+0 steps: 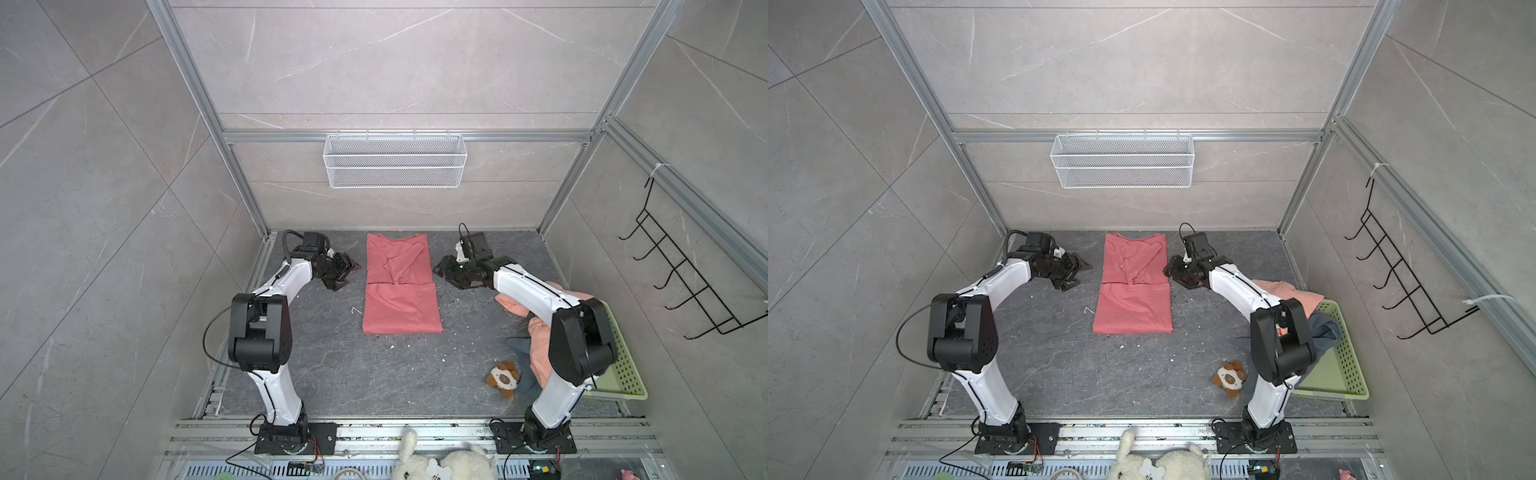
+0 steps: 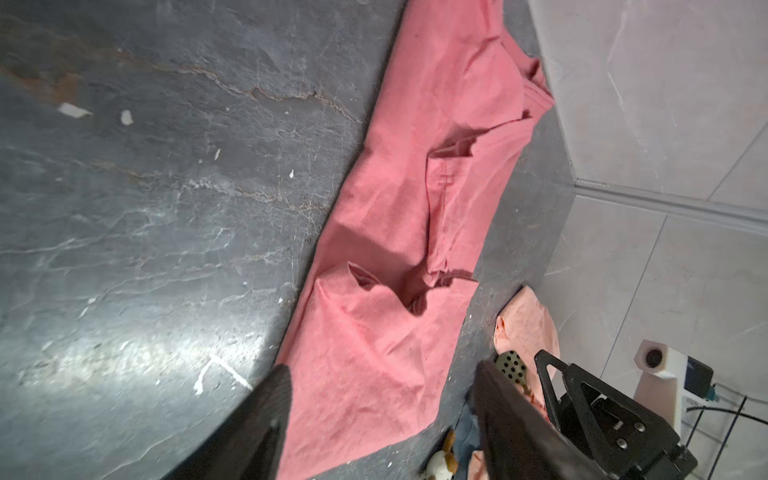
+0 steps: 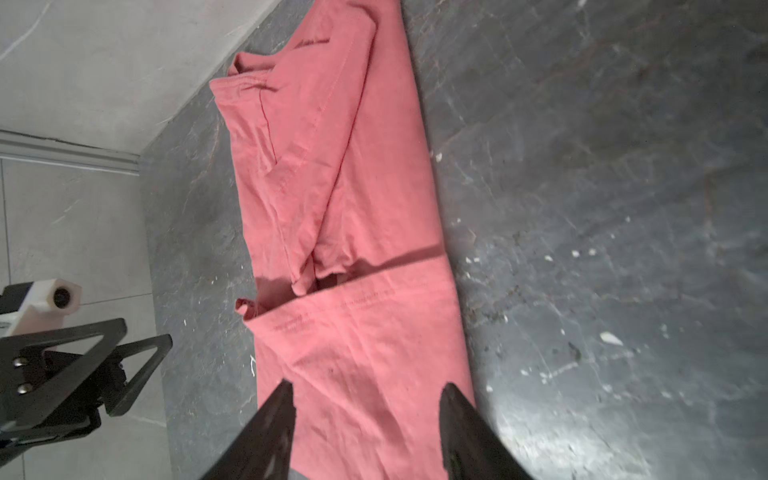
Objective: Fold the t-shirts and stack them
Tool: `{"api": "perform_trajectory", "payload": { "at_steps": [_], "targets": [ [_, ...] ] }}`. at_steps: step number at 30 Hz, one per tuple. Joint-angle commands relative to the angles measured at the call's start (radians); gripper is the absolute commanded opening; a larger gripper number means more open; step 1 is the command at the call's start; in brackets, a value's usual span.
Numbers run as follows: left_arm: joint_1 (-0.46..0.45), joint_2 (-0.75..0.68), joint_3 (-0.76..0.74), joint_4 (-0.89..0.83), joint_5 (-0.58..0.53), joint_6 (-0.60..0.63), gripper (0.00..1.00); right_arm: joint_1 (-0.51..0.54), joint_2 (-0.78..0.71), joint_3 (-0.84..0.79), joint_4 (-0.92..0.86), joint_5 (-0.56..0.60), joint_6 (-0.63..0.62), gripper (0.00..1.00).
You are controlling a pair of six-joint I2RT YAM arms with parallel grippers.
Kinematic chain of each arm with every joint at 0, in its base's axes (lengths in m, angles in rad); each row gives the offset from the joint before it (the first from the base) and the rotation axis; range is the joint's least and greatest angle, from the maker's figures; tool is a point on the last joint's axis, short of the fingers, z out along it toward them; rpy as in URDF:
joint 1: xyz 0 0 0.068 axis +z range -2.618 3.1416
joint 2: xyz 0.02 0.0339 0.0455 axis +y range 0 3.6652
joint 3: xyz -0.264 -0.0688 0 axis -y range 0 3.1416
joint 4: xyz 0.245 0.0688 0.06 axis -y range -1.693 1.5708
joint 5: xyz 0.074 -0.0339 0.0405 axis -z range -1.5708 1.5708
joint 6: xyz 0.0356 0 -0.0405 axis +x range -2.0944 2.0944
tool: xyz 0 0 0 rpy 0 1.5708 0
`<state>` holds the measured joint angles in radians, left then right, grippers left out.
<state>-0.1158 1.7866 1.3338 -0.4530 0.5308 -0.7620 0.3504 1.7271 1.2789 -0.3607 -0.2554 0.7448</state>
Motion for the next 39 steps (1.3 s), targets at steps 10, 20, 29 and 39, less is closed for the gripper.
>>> {"api": "perform_trajectory", "payload": {
  "at_steps": [10,20,29,39],
  "targets": [
    [-0.087,-0.334,-0.49,0.008,0.022,-0.043,0.77,0.023,-0.268,-0.534,0.122,-0.183,0.136,0.62],
    [-0.103,-0.299,-0.713,0.292,0.093,-0.203,0.74,0.054,-0.179,-0.723,0.394,-0.26,0.239,0.74],
    [-0.11,-0.135,-0.708,0.441,0.101,-0.271,0.7,0.084,-0.037,-0.738,0.589,-0.236,0.371,0.72],
    [-0.107,-0.026,-0.677,0.53,0.083,-0.313,0.36,0.118,-0.015,-0.686,0.494,-0.13,0.367,0.54]
  ]
}}
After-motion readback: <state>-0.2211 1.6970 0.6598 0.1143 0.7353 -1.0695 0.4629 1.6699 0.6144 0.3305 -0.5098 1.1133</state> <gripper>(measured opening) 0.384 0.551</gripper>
